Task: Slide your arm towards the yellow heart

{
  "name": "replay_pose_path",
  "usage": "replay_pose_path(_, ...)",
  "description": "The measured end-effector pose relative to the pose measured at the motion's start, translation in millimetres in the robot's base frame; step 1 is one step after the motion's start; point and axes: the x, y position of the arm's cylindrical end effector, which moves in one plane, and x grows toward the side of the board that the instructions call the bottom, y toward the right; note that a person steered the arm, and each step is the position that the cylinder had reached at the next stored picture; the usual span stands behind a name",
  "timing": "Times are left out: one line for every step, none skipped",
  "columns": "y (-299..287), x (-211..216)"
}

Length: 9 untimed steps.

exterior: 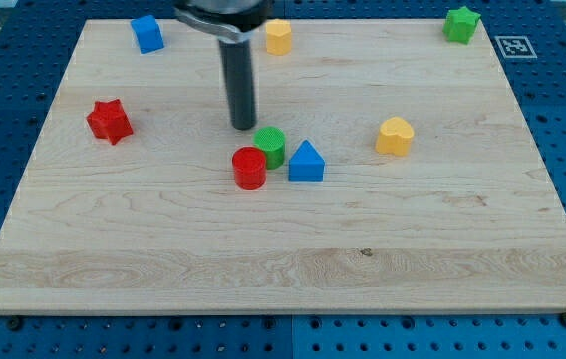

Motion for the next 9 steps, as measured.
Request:
replay_pose_path(30.3,3.1)
replay_pose_path(30.8,-13.6)
replay_pose_path(72.3,-14.8)
replay_pose_path(77.9,-24.5)
replay_pose_path(114.3,-25.7)
replay_pose_path(125.9,-28.9)
replay_pose_path(125.9,-32.8)
replay_pose_path(126.2,-37.9)
replay_pose_path(127.6,-42.8)
